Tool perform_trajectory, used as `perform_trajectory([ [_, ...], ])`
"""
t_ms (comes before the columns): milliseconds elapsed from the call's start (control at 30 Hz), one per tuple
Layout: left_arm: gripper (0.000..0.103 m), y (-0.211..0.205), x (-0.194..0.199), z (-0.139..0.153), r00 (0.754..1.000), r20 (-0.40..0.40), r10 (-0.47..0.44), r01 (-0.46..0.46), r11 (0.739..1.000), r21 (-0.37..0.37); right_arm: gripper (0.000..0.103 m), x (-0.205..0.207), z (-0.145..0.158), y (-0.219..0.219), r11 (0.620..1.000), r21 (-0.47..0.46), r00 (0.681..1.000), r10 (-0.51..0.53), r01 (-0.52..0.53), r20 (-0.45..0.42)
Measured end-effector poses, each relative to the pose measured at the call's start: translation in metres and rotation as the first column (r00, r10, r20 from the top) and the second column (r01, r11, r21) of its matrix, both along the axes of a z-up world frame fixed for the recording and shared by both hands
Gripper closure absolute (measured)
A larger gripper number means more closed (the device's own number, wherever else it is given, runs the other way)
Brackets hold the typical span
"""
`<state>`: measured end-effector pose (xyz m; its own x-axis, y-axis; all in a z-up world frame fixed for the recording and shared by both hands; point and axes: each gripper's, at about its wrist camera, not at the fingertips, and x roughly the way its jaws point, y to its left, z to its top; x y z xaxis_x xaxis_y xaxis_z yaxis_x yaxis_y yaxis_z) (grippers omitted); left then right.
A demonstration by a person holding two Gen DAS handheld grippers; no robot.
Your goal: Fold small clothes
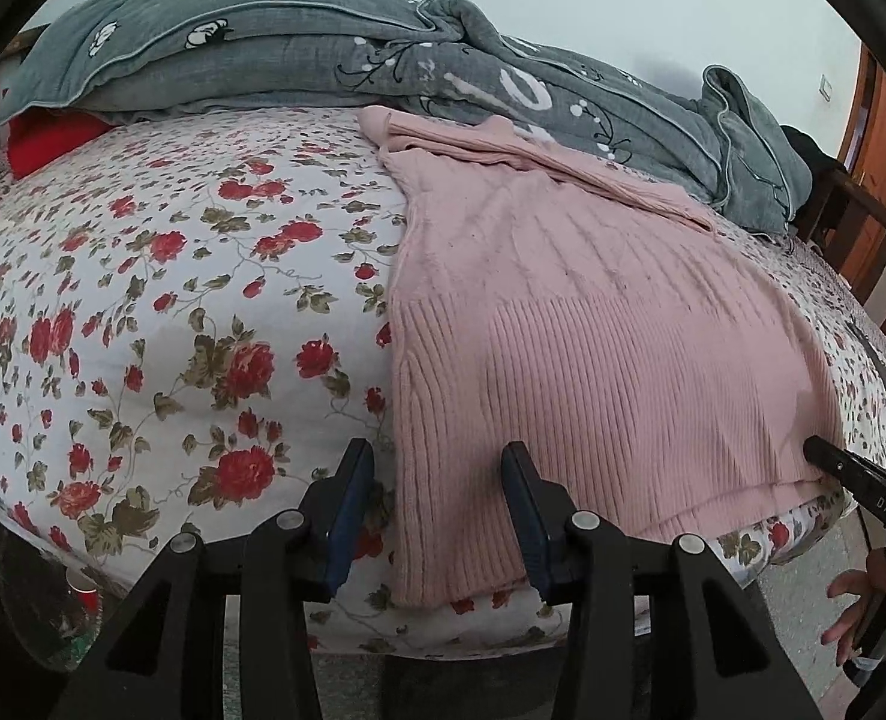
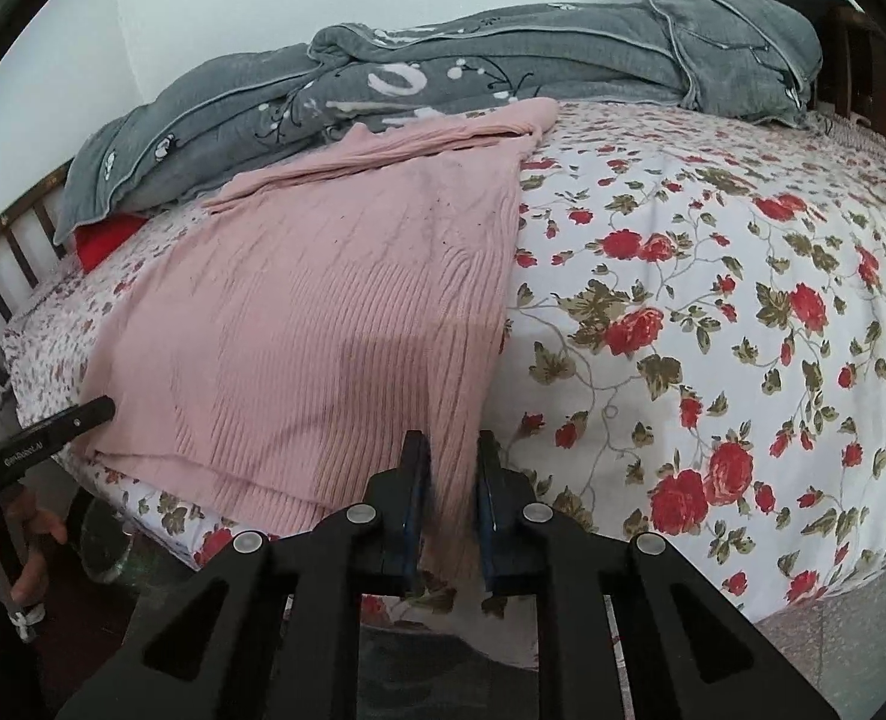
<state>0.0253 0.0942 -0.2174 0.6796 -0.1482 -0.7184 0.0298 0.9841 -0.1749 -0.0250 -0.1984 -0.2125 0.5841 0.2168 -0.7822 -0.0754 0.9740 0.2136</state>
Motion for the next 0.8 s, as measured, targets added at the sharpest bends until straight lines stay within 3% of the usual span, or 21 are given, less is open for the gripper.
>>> perform_trajectory([
  [300,0.061,0.004,-0.004,0.001,1.0,0.008,0.002,-0.002,0.999,-0.038,0.087,0.002,0.0,-0.002,1.0,0.022,1.0,-0.002,0.002,-0.015],
  [800,0.061,0.0,-0.007,-0.001,0.999,0.047,-0.006,0.006,1.0,-0.008,0.086,-0.001,0.0,0.007,0.999,-0.041,1.0,0.009,-0.009,-0.002],
])
